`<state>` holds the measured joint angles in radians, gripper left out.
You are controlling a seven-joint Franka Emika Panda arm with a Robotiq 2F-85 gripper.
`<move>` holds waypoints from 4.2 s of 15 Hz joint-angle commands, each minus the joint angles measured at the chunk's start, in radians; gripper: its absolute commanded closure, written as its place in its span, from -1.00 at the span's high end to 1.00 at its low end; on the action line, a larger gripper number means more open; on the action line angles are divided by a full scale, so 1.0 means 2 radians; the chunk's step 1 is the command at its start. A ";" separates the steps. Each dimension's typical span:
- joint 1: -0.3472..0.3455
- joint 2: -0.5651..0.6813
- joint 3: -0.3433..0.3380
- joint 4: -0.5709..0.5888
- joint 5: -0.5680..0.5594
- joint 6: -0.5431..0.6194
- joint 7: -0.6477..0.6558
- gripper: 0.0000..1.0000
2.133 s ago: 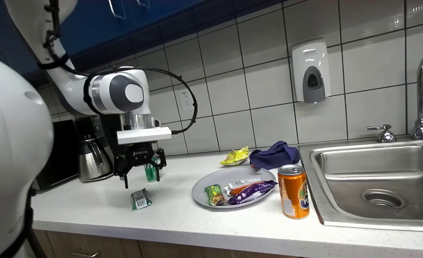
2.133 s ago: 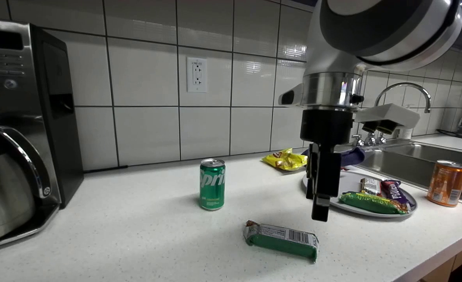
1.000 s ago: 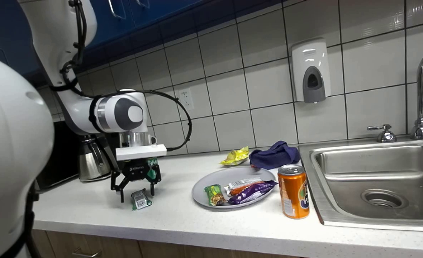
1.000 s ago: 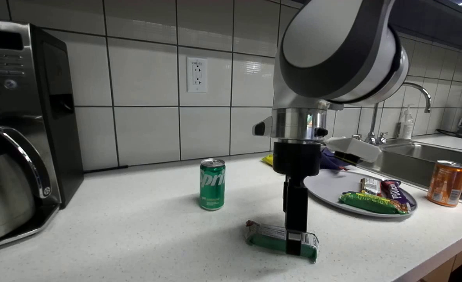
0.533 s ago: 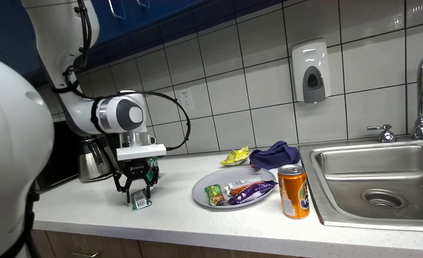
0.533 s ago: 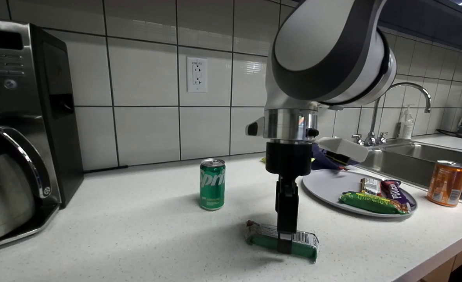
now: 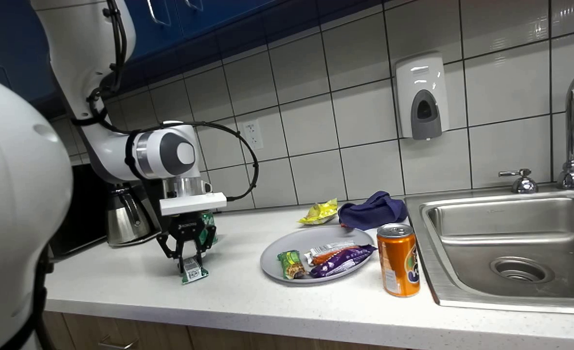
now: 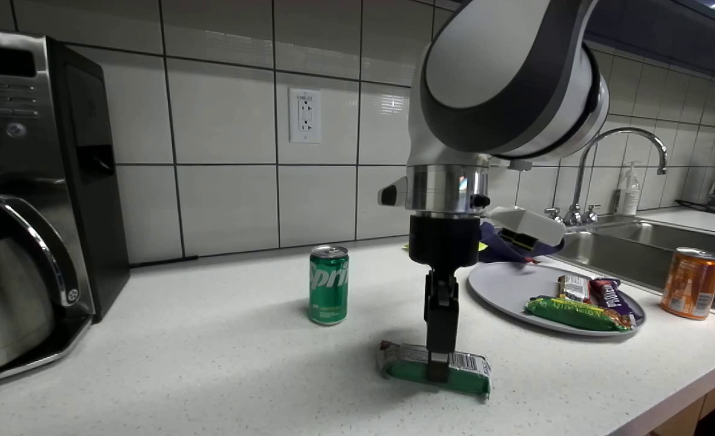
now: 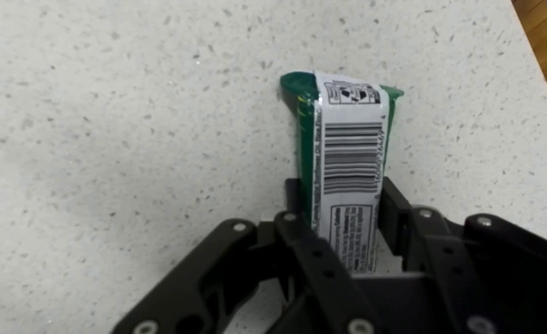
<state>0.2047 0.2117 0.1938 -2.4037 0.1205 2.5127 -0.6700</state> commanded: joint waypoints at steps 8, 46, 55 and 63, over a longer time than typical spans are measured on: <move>-0.030 -0.051 -0.010 -0.008 -0.047 -0.015 0.060 -0.68; -0.094 -0.073 -0.133 -0.027 -0.146 0.104 0.499 -0.68; -0.110 -0.042 -0.148 -0.018 -0.118 0.118 0.481 -0.68; -0.119 -0.016 -0.151 -0.005 -0.072 0.126 0.466 -0.68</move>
<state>-0.0184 0.1563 -0.1164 -2.4390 -0.0594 2.7528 0.2895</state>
